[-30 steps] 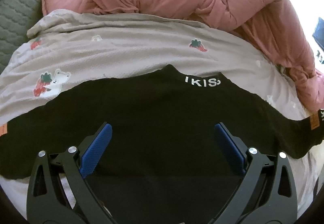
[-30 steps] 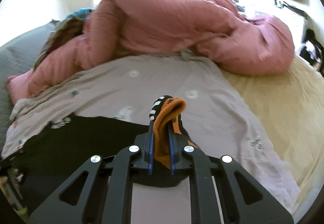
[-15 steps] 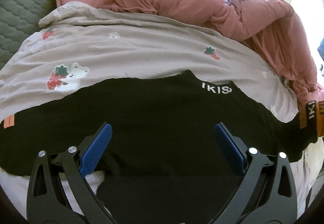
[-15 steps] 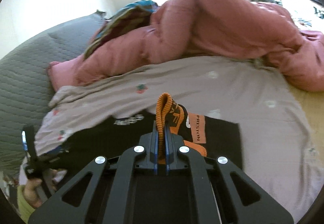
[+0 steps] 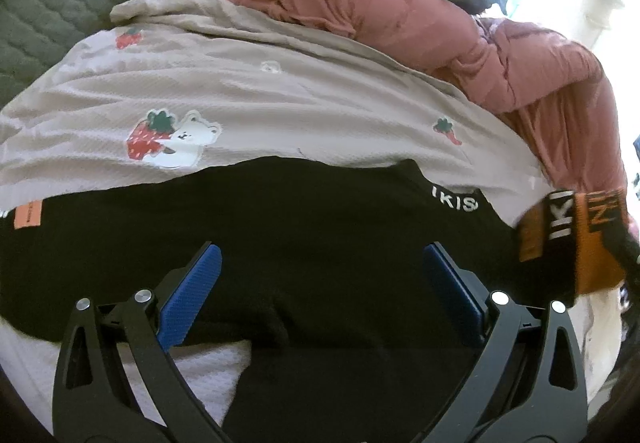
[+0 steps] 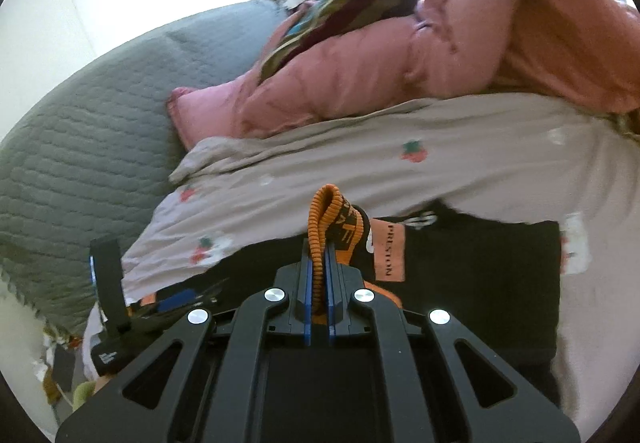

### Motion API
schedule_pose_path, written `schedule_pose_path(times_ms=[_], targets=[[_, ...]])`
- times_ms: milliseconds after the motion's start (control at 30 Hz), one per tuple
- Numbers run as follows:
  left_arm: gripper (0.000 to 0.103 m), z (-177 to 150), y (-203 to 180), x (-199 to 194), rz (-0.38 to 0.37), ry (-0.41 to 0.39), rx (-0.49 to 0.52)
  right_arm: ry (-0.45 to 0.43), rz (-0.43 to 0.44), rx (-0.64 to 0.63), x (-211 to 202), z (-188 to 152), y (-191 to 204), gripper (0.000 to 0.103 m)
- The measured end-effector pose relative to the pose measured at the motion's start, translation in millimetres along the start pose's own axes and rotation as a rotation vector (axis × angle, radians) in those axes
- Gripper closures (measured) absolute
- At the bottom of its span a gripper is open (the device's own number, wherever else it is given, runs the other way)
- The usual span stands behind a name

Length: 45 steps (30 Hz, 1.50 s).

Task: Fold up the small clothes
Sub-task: 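Carry the sleeve across the shirt body toward the left gripper, then grasp the cuff with the left gripper while the right gripper releases it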

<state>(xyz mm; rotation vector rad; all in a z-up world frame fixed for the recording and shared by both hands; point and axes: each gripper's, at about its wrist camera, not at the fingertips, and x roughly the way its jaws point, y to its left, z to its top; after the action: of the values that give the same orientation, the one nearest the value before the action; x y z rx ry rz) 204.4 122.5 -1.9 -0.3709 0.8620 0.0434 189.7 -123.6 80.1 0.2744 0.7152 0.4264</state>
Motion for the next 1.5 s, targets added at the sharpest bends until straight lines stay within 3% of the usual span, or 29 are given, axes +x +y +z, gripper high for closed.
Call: schedule_pose_path(times_ms=[333,467,567,700,733,800,967,1067,1167,1267,1400,1500], targets=[[0.008,3,23,7,-0.061,0.031,-0.094,0.06,0.077,-0.008,29,-16,24,0.093],[0.009,5,25,3,-0.076,0.007,-0.109,0.054,0.093,-0.004,26,-18,17,0.077],[0.009,5,28,2,-0.102,0.004,-0.129,0.045,0.08,0.0,25,-19,11,0.077],[0.011,4,32,8,-0.124,0.022,-0.148,0.041,0.03,-0.007,22,-23,-2,0.068],[0.014,3,33,11,-0.135,0.03,-0.153,0.042,0.014,-0.011,22,-25,-5,0.067],[0.032,1,32,17,-0.156,0.056,-0.155,0.043,-0.028,-0.015,22,-29,-14,0.061],[0.061,-11,20,36,-0.183,0.141,-0.124,0.042,-0.111,0.01,17,-38,-45,0.058],[0.062,-19,10,43,-0.172,0.168,-0.091,0.034,-0.14,0.034,11,-42,-62,0.057],[0.051,-26,6,52,-0.133,0.18,-0.078,0.03,-0.162,0.055,6,-47,-77,0.057],[0.052,-32,0,59,-0.088,0.175,-0.049,0.025,-0.18,0.083,1,-51,-90,0.057],[0.095,-36,-10,59,-0.041,0.129,0.017,0.018,-0.213,0.125,-5,-53,-109,0.057],[0.099,-31,-10,45,-0.098,0.096,0.021,0.012,-0.227,0.142,-10,-55,-118,0.057]])
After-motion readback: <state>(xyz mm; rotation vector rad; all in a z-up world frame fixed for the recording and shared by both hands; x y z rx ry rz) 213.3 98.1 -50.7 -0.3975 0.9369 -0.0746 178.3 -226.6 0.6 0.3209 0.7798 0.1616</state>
